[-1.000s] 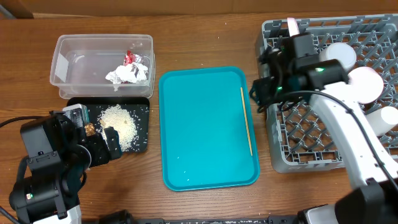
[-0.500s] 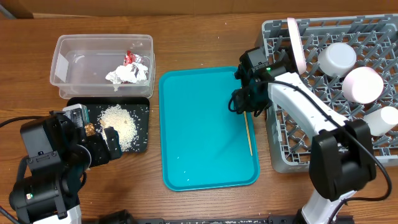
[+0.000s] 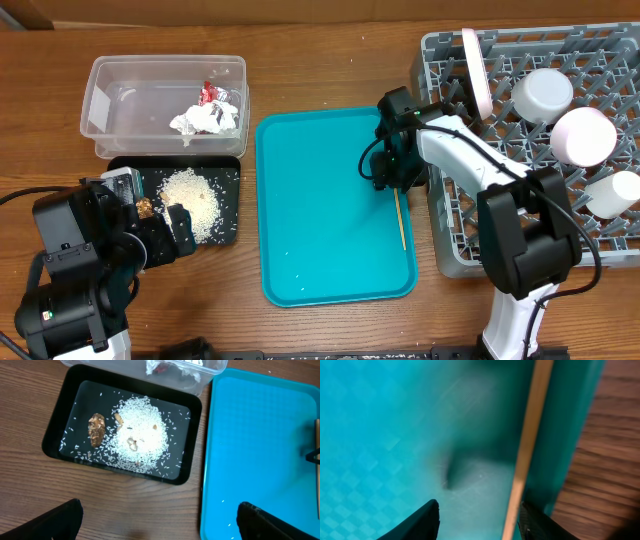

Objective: Sort waste into correct bins and load items into the dishwasher

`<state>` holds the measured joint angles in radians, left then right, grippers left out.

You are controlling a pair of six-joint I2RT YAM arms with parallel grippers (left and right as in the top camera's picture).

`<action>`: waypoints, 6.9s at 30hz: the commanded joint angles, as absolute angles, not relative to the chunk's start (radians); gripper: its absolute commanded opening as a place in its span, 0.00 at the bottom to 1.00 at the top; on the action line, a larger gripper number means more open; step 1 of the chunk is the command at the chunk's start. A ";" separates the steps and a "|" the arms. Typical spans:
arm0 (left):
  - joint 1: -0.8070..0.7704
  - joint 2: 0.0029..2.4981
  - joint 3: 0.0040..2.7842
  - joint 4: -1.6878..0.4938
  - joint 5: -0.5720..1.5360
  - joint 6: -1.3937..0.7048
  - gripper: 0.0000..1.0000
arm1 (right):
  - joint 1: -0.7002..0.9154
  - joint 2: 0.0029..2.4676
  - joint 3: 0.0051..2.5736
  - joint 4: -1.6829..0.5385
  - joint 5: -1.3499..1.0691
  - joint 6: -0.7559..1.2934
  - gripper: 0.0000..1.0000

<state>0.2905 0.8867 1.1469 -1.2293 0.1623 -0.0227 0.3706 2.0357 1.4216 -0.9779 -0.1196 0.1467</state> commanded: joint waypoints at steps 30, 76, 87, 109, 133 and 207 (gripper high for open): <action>0.298 0.882 1.147 -1.226 0.176 -0.030 1.00 | 0.411 2.104 1.413 -1.027 -0.060 0.218 0.15; 0.298 0.882 1.147 -1.227 0.176 -0.030 1.00 | 0.171 1.631 1.474 -1.177 0.055 -0.035 0.04; 0.298 0.882 1.147 -1.226 0.176 -0.030 1.00 | 0.130 1.636 1.409 -1.172 -0.001 -0.158 0.04; 0.298 0.882 1.147 -1.227 0.176 -0.030 1.00 | 0.130 1.652 1.346 -1.101 -0.002 -0.134 0.24; 0.298 0.882 1.147 -1.227 0.176 -0.030 1.00 | 0.117 1.649 1.359 -1.065 -0.253 -0.043 0.64; 0.298 0.882 1.147 -1.227 0.176 -0.030 1.00 | 0.053 0.151 0.305 -0.341 -0.196 -0.029 1.00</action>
<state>0.2905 0.8867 1.1465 -1.2293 0.1623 -0.0231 0.0528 0.2241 0.3752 -0.3855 -0.2020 -0.0265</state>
